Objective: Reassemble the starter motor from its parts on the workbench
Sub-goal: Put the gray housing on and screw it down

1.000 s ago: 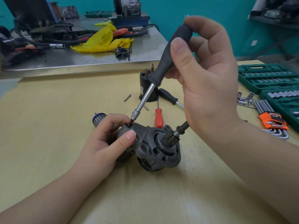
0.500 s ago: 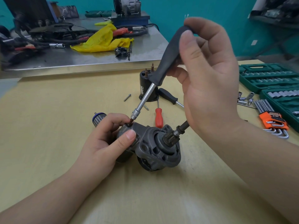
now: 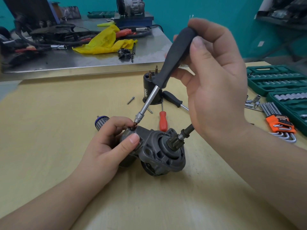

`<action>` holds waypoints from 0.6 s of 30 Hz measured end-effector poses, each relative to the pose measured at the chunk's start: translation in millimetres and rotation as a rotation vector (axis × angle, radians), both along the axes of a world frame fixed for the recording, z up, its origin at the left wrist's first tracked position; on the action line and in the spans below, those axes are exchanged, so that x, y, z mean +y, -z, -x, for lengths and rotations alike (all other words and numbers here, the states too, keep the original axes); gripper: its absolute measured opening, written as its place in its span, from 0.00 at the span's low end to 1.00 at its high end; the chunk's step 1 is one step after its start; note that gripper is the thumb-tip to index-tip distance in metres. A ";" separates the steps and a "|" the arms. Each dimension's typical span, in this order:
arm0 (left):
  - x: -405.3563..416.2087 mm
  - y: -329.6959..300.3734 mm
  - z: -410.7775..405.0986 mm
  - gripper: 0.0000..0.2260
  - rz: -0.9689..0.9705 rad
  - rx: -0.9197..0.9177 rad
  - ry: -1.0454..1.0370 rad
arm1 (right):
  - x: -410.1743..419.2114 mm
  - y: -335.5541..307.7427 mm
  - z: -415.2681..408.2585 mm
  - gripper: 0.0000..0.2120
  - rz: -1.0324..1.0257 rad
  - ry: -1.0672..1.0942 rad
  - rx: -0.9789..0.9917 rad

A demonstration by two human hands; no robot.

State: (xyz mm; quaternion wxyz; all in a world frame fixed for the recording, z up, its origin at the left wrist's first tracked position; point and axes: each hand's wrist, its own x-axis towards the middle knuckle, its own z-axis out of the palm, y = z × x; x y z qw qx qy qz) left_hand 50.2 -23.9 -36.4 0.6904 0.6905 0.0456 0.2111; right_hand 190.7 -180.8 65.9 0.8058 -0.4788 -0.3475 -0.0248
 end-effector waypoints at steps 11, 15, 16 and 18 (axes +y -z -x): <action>1.8 2.9 -0.4 0.10 -0.007 -0.003 -0.003 | 0.0 -1.2 0.6 0.07 -0.002 0.007 -0.008; 1.6 3.4 0.1 0.10 -0.012 -0.002 -0.002 | -0.3 -0.4 2.1 0.09 0.012 -0.008 -0.020; 1.7 3.3 0.1 0.10 -0.010 -0.001 -0.002 | 0.3 -0.8 2.4 0.09 0.028 0.012 -0.040; 1.8 2.8 -0.3 0.10 -0.006 0.000 -0.002 | 1.9 -1.3 2.2 0.09 0.053 0.056 -0.065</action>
